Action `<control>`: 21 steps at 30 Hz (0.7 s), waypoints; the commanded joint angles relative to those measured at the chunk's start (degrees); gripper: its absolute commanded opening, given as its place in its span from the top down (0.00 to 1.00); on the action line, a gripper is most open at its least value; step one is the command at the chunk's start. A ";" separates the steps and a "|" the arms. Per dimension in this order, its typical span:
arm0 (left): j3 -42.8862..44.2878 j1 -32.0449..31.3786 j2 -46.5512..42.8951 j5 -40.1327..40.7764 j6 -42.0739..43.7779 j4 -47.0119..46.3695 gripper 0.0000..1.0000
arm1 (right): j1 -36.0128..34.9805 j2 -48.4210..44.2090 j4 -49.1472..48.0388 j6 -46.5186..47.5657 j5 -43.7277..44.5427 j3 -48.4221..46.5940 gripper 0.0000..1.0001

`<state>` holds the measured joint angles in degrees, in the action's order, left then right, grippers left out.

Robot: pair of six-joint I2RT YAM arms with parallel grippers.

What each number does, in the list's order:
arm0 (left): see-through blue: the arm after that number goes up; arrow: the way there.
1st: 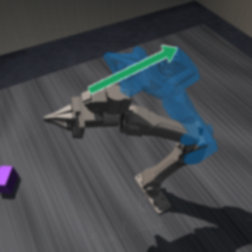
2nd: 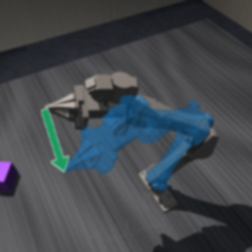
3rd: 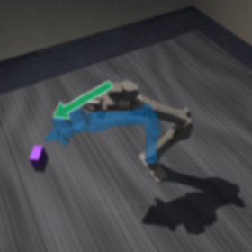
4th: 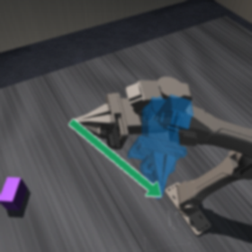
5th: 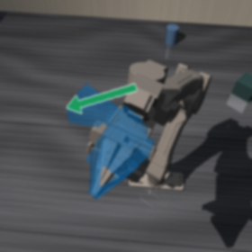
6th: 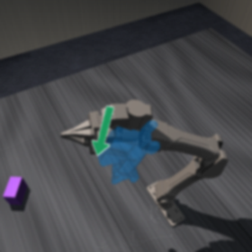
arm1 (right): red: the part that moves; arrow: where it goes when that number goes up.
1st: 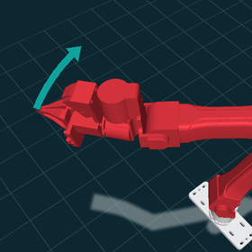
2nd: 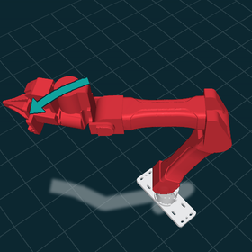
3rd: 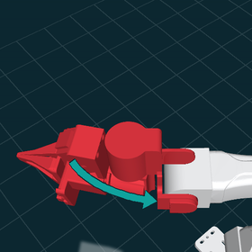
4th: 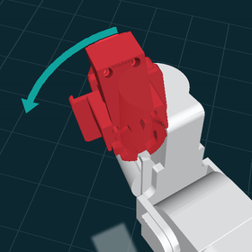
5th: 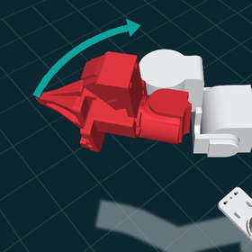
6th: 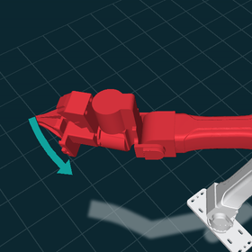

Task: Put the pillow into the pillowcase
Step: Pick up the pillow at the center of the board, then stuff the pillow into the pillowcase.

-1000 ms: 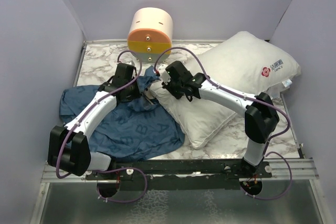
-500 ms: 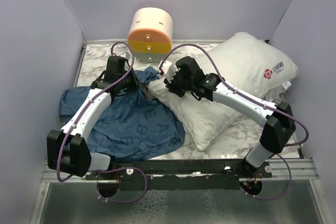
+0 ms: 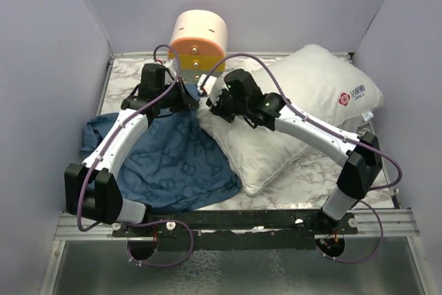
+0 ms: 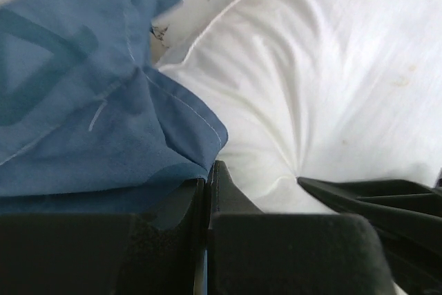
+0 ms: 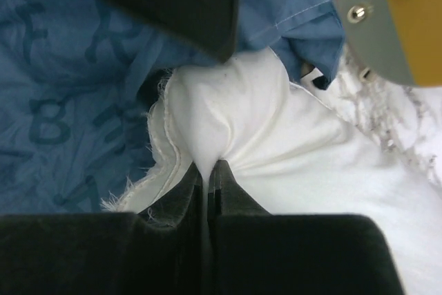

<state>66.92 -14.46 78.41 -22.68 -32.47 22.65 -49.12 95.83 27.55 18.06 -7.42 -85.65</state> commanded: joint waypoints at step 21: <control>0.97 4.66 -2.69 11.74 2.05 0.03 0.32 | 0.26 -9.54 -12.36 -10.95 -18.54 5.46 0.12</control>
<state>73.60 -10.66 85.45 -15.86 -31.75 25.78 -49.21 98.41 18.98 13.69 -8.38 -83.15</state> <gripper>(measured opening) 0.574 0.783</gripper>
